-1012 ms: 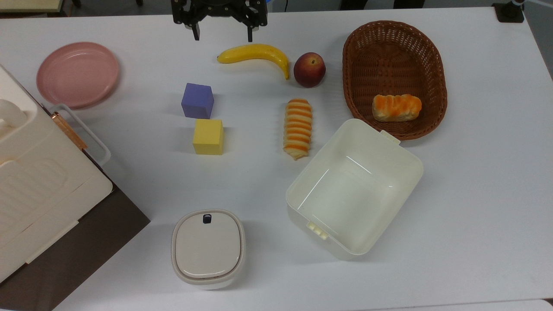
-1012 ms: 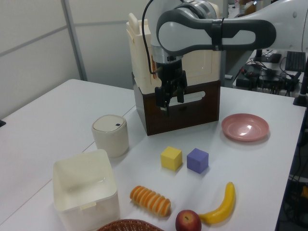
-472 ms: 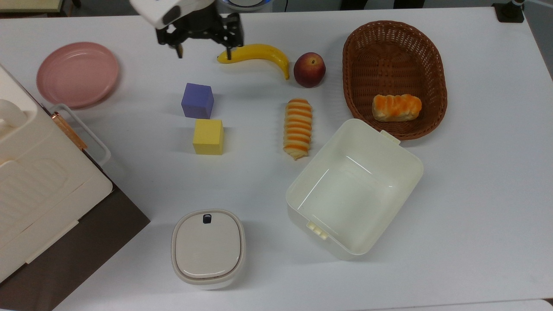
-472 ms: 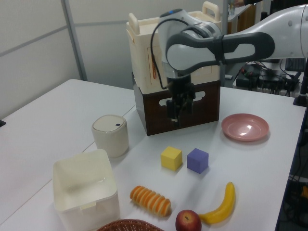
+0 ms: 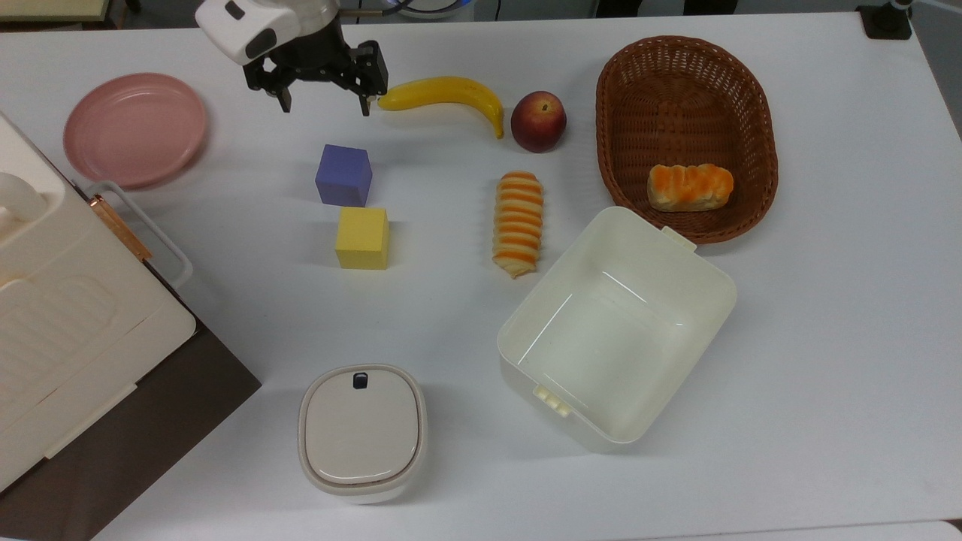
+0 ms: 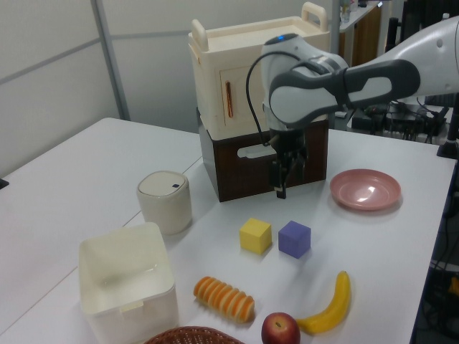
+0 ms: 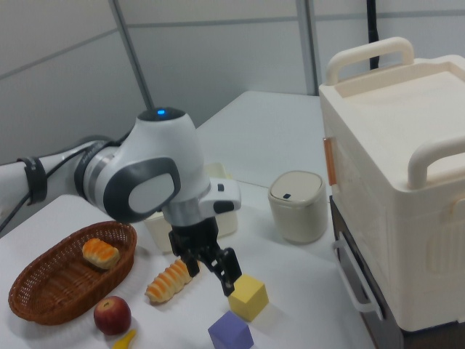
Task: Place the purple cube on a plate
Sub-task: 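Move the open gripper over the purple cube and lower it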
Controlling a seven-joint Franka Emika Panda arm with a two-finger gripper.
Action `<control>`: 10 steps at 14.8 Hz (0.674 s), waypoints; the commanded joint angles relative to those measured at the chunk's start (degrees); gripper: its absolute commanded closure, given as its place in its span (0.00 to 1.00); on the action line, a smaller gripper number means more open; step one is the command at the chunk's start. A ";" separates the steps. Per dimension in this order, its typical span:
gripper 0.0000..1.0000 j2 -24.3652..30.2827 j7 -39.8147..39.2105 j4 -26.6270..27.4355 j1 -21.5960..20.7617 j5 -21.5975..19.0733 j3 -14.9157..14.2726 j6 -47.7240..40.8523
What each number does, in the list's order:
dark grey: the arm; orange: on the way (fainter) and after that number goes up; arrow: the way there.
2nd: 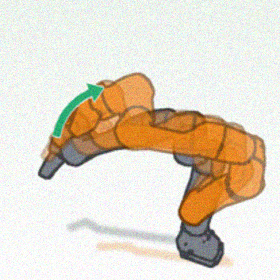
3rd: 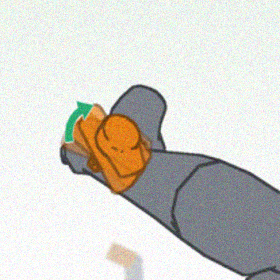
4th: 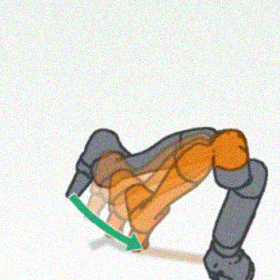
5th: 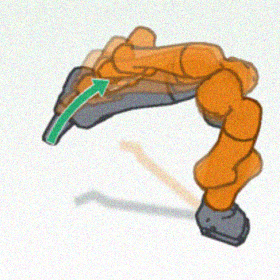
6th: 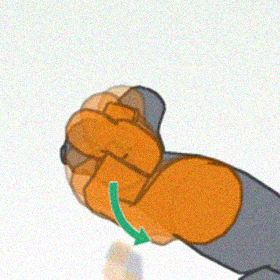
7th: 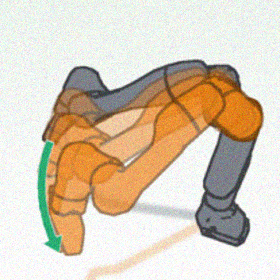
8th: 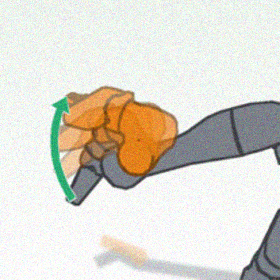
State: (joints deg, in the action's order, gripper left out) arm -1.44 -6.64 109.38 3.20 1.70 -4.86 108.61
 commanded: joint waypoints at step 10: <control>0.00 2.59 1.28 14.11 1.29 4.02 -0.15 10.48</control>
State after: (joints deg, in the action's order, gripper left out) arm 1.04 -6.58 121.24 4.56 4.94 -4.90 116.59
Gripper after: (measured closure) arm 0.000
